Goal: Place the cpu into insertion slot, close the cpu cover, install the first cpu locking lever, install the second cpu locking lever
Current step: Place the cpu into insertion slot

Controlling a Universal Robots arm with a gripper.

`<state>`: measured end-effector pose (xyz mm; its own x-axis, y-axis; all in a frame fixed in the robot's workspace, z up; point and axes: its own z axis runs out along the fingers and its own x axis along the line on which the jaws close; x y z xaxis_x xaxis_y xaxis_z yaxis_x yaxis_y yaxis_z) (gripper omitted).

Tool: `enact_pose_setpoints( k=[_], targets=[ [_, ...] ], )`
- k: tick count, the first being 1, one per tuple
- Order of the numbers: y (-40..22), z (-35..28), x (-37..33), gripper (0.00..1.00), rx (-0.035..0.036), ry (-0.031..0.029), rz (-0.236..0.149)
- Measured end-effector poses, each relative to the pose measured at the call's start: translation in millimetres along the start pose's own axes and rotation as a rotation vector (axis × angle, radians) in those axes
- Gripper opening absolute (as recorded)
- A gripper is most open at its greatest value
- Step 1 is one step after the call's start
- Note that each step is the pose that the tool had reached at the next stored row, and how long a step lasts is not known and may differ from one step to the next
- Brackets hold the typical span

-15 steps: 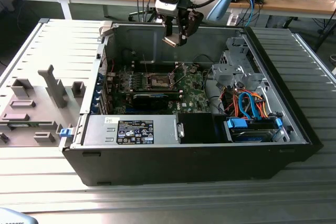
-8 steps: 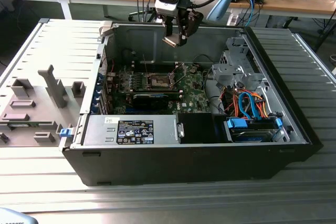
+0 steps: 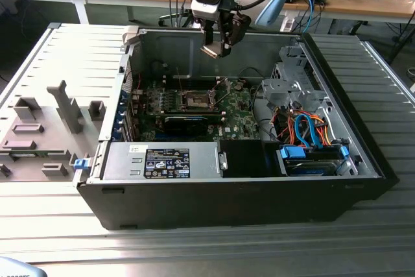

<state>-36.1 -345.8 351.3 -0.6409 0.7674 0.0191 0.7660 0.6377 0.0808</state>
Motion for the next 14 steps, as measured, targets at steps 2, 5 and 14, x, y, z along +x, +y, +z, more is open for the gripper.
enact_pose_setpoints(
  k=[2,5,14],
  targets=[
    [0.0,0.0,0.0,0.54,0.0000,-0.0002,0.002],
    [0.0,0.1,0.0,0.54,0.0000,-0.0004,0.004],
    [0.0,0.3,0.0,0.54,-0.0003,-0.0012,0.015]
  ],
)
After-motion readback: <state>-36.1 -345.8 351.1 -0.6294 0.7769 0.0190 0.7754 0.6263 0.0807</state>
